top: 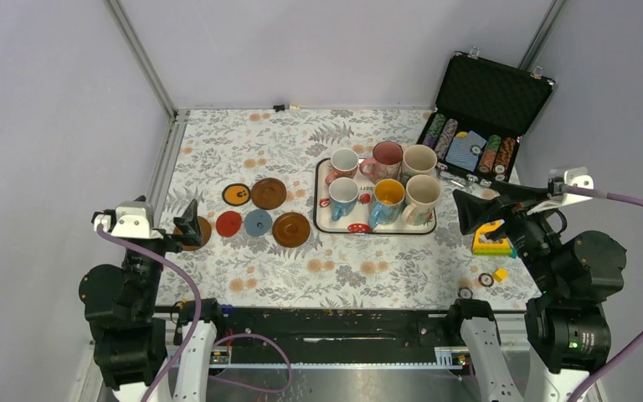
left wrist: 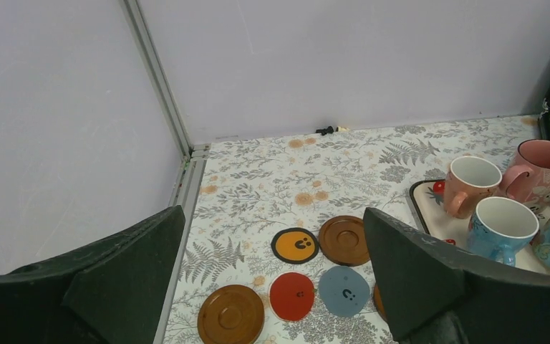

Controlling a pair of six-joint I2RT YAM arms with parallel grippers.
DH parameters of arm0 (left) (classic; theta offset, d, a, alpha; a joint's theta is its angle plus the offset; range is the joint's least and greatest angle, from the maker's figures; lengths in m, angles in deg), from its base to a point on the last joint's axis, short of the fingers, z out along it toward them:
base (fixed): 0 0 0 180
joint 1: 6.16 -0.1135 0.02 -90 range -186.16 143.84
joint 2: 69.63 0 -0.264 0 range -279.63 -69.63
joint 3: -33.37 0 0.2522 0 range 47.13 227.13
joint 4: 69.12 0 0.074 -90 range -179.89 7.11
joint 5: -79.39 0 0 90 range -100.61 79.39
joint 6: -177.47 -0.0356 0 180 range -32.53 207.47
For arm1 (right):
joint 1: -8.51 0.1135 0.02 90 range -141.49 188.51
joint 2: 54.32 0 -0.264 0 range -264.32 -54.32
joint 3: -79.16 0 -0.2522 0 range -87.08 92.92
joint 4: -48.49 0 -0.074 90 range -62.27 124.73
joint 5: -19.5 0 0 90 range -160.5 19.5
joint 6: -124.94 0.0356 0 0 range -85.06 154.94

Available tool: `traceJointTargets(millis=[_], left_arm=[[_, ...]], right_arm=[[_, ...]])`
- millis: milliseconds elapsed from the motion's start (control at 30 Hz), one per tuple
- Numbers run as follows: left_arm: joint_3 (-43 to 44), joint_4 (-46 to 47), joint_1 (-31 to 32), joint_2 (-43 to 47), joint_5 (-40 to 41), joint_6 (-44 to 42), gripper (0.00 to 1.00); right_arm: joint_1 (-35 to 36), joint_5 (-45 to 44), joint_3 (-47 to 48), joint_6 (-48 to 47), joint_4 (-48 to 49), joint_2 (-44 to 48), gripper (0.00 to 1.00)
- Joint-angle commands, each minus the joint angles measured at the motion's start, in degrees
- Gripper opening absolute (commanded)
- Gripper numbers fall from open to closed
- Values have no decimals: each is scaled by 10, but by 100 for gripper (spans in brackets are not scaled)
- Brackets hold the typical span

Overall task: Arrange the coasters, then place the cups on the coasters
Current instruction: Move the coaster to the center of the board.

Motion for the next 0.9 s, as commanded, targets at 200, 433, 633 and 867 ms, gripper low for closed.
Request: traceJointTargets(millis=[200,433,633,867], left_arm=[[-55,41,-3,-17,37,0,99],[-125,67,-3,-30,1,-7,99],[-181,87,-4,-36,2,-36,99],[-248,109,-3,-35,2,-45,99]], right_arm=[[-3,77,-71,-14,84,-21,98],[-3,175,-144,1,148,-31,98],[-3,247,-182,76,222,-71,98],[65,219,-81,62,146,-221,98]])
